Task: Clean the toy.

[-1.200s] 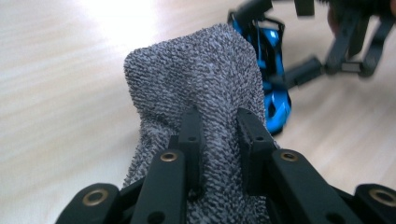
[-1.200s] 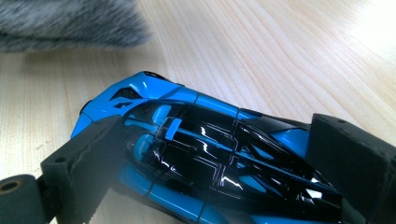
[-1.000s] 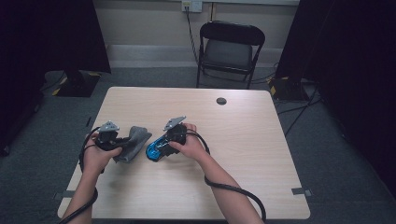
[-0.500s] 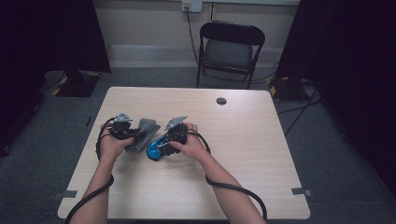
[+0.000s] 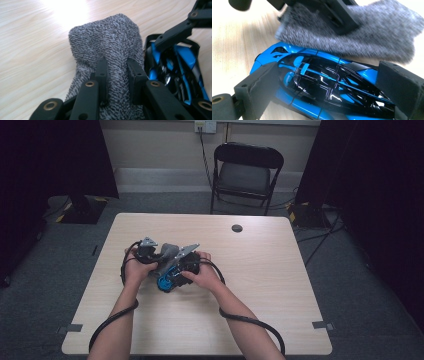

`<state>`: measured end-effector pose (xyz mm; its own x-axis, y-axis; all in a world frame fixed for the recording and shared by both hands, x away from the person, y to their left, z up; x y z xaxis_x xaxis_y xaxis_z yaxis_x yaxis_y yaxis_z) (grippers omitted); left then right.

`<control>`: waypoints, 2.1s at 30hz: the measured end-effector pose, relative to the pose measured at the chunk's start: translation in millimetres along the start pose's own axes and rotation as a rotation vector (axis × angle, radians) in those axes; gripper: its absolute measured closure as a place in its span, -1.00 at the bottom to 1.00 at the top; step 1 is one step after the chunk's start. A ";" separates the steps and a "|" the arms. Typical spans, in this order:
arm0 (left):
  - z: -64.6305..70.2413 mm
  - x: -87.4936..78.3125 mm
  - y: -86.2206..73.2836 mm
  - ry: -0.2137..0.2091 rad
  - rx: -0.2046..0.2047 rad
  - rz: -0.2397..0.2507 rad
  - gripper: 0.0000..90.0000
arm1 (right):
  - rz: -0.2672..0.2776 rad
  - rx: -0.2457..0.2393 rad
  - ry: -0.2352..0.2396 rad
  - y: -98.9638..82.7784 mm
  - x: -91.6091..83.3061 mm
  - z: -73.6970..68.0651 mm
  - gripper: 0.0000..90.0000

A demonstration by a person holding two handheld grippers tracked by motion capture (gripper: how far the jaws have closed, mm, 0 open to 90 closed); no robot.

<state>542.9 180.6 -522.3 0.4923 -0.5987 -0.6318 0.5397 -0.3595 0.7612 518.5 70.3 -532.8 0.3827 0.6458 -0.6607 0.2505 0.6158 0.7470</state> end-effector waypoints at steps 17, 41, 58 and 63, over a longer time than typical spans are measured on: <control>4.1 22.1 -1.1 0.019 -0.021 -0.026 0.53 | 0.004 0.001 -0.001 -0.1 0.1 0.0 -0.91; 6.9 11.1 -8.3 -0.016 -0.013 -0.038 0.66 | -0.007 -0.002 0.002 0.6 0.4 -0.2 -0.91; 5.6 -10.4 -22.1 -0.023 -0.014 -0.057 0.67 | -0.009 -0.005 0.008 2.2 1.5 -4.7 -0.91; 3.9 -17.5 -27.5 -0.020 -0.017 -0.067 0.67 | -0.012 -0.003 0.008 2.3 1.5 -4.5 -0.91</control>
<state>516.8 198.2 -531.6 0.4410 -0.5884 -0.6777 0.5823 -0.3871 0.7149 515.7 74.7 -532.4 0.3727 0.6415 -0.6705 0.2530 0.6250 0.7385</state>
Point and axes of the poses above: each handheld gripper's, and its own axes: x roughly forward along the jaws, y roughly out of its top, z roughly to its right, the point moved 7 cm from there along x, roughly forward along the jaws, and after that the axes turned 6 degrees about -y, right-handed, at the moved point
